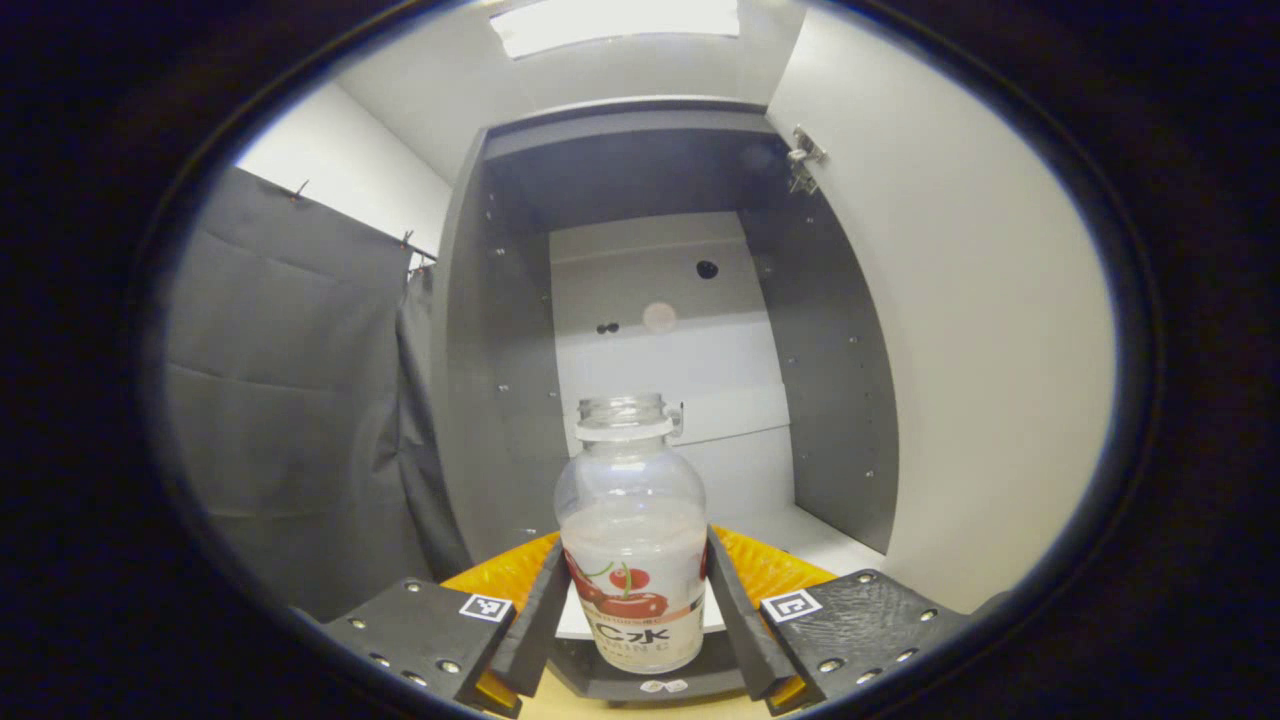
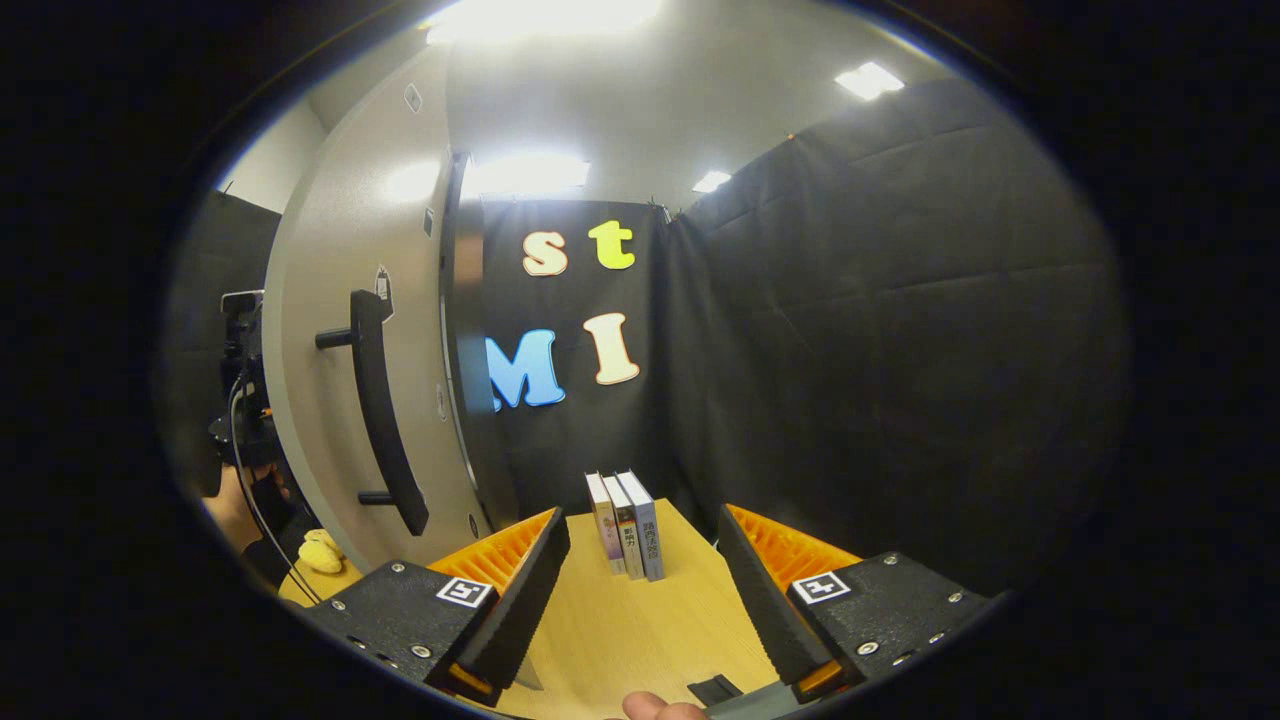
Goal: Open the cabinet door with the right hand, grasp the bottle in the cabinet with the left hand and place it on the coaster, then close the cabinet door with the right hand.
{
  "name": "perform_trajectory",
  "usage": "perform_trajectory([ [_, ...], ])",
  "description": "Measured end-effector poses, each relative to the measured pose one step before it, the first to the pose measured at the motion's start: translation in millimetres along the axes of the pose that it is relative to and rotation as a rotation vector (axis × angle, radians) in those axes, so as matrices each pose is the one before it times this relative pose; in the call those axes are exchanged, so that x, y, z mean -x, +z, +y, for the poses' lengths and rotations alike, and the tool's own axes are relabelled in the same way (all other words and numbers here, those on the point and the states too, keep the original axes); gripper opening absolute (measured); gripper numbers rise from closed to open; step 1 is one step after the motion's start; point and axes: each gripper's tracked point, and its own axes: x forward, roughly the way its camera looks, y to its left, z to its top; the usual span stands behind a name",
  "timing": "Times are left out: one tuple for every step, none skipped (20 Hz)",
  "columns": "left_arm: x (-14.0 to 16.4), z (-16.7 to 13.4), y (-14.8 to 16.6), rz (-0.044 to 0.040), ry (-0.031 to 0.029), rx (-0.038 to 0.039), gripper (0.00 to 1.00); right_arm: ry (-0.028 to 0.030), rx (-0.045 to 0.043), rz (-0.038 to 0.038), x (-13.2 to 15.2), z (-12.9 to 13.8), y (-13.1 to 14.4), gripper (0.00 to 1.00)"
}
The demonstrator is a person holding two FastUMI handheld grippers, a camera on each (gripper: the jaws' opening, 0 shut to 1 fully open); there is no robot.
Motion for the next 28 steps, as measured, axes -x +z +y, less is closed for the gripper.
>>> perform_trajectory([
  [12.04,4.64,-2.66,0.00332,0.01337,-0.00600,0.73,0.01035,0.00379,0.01268,-4.58,-1.39,-5.07,0.93],
  [11.46,3.07,-0.22,0.00246,0.01130,-0.00026,0.73,0.00949,0.00633,0.01203,-2.34,-1.33,-4.46,0.93],
  [10.74,2.80,0.73,-0.00014,0.00833,0.00205,0.73,0.01724,0.00310,0.00994,1.99,-0.85,-3.55,0.93],
  [12.34,4.18,-1.12,0.00026,0.01426,0.00216,0.73,0.02143,-0.00520,0.00634,0.56,0.80,-2.17,0.93],
  [13.80,5.77,-5.27,0.00973,0.02327,0.00697,0.73,0.01845,-0.00958,0.00617,-0.97,0.09,-2.57,0.93],
  [13.50,3.20,-4.56,0.00775,0.01906,0.00970,0.73,0.01616,-0.00934,0.00727,-1.97,0.24,-1.93,0.93],
  [13.18,2.71,-4.85,0.00219,0.01972,0.00844,0.73,0.01562,-0.00756,0.00877,-2.57,0.36,-3.45,0.93],
  [12.26,2.47,-3.33,-0.00012,0.02127,0.00315,0.73,0.01370,-0.00558,0.01236,-1.49,0.04,-2.90,0.93],
  [11.01,3.82,-5.00,0.00172,0.01854,0.00164,0.73,0.01649,-0.00470,0.01218,-0.39,0.74,-3.60,0.93],
  [9.15,2.39,-4.14,0.00337,0.01350,-0.00073,0.73,0.01612,-0.00171,0.00921,0.37,1.11,-2.16,0.93],
  [8.96,3.82,-4.96,0.00531,0.01631,-0.00065,0.73,0.01285,0.00059,0.00669,-0.49,-0.30,-2.30,0.93],
  [8.15,3.92,-4.80,0.00444,0.01578,0.00305,0.73,0.01437,0.00629,0.00829,0.40,-0.27,-3.25,0.93],
  [4.33,2.70,-5.34,0.00360,0.01722,0.00369,0.73,0.00994,0.01074,0.00679,0.39,-0.91,-2.85,0.93],
  [3.64,2.86,-3.37,-0.00010,0.01843,-0.00132,0.73,0.00806,0.01685,0.00866,1.01,-1.65,-3.83,0.93],
  [6.54,5.97,-9.44,0.00093,0.01950,-0.00362,0.73,0.00611,0.01499,0.00895,0.54,-1.52,-4.71,0.93],
  [6.00,4.20,-9.27,0.00377,0.01624,-0.00149,0.73,0.00451,0.01355,0.01067,0.15,-0.61,-5.61,0.93],
  [8.13,4.12,-12.02,0.01210,0.01407,0.00007,0.73,0.00241,0.01282,0.01417,-0.79,-0.96,-6.86,0.93],
  [3.99,1.75,-14.41,0.01642,0.01010,0.00295,0.73,0.00411,0.01180,0.01726,-2.25,0.38,-6.95,0.93],
  [1.63,0.21,-18.05,0.01278,0.00898,0.00141,0.75,0.00023,0.01164,0.01912,-4.94,0.09,-8.68,0.93],
  [2.00,1.44,-13.52,0.01091,0.00992,-0.00593,0.77,-0.00561,0.00770,0.01114,-4.39,0.47,-5.24,0.93],
  [1.49,0.75,-12.73,0.00354,0.00200,-0.00918,0.75,-0.01051,0.00592,0.00934,-4.36,0.26,-5.04,0.93],
  [4.44,-1.48,-13.89,-0.00119,0.00071,-0.01295,0.74,-0.00866,0.00187,0.00412,-4.79,2.47,-3.94,0.93],
  [5.37,-3.69,-16.00,-0.00460,0.00229,-0.01457,0.74,-0.00069,0.00148,0.00553,-5.48,3.95,-3.56,0.93],
  [3.76,-1.41,-11.22,-0.00183,0.00023,-0.01290,0.74,0.00289,0.00576,0.00812,-6.09,4.74,-4.33,0.93],
  [0.32,-3.68,-11.87,-0.00558,0.00376,-0.00903,0.74,0.00199,0.01067,0.00527,-5.29,3.15,-3.71,0.93],
  [2.84,0.27,-9.56,-0.01047,0.00627,-0.00233,0.74,0.00029,0.01997,0.00649,-5.82,2.06,-4.67,0.93],
  [6.03,3.31,-9.64,-0.01001,0.00453,0.00309,0.74,-0.00018,0.01849,0.00800,-4.39,1.60,-5.94,0.93],
  [3.22,3.21,-7.60,-0.00883,0.00141,0.00670,0.74,0.00010,0.02810,0.02940,-8.03,0.37,-11.66,0.93],
])
